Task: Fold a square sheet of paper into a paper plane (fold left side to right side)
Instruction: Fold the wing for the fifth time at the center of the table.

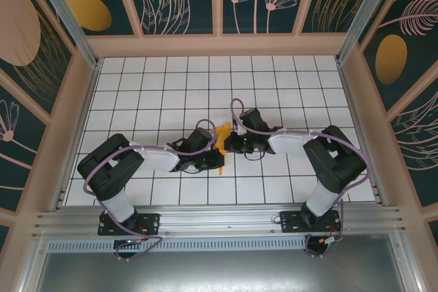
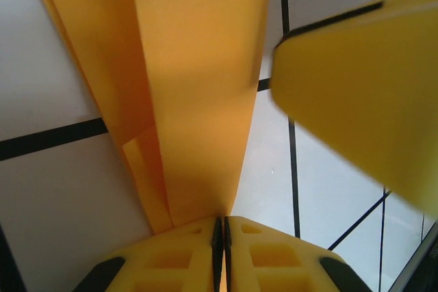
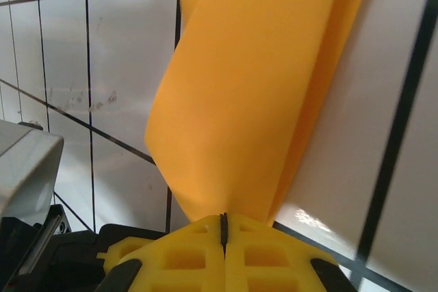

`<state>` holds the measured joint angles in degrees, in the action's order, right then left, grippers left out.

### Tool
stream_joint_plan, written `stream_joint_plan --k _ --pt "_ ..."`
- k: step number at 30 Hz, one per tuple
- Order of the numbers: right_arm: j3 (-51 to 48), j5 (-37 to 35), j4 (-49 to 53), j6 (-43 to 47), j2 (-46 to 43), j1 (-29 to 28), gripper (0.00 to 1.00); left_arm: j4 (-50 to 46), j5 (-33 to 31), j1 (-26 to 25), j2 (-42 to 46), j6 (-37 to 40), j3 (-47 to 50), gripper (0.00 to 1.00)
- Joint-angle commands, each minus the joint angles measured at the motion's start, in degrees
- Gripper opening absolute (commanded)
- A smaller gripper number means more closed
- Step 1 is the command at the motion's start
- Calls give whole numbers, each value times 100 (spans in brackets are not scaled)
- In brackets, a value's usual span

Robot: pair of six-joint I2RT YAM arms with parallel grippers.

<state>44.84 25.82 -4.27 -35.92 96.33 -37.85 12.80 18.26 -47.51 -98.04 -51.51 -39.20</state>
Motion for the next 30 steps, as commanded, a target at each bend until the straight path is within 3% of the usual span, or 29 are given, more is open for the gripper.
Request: stream_joint_plan --k 1,8,17,30 --pt "-130 169 -311 -176 133 -106 0 -466 -301 -127 -352 21 13 15" --pt "-123 144 -396 -206 415 -161 0 -530 -341 -136 -348 44 0 15" --pt "155 -470 -10 277 675 84 0 -594 -385 -143 -312 40 86 15" --pt "821 -289 19 674 1038 615 0 -529 -402 -145 -303 42 214 15"
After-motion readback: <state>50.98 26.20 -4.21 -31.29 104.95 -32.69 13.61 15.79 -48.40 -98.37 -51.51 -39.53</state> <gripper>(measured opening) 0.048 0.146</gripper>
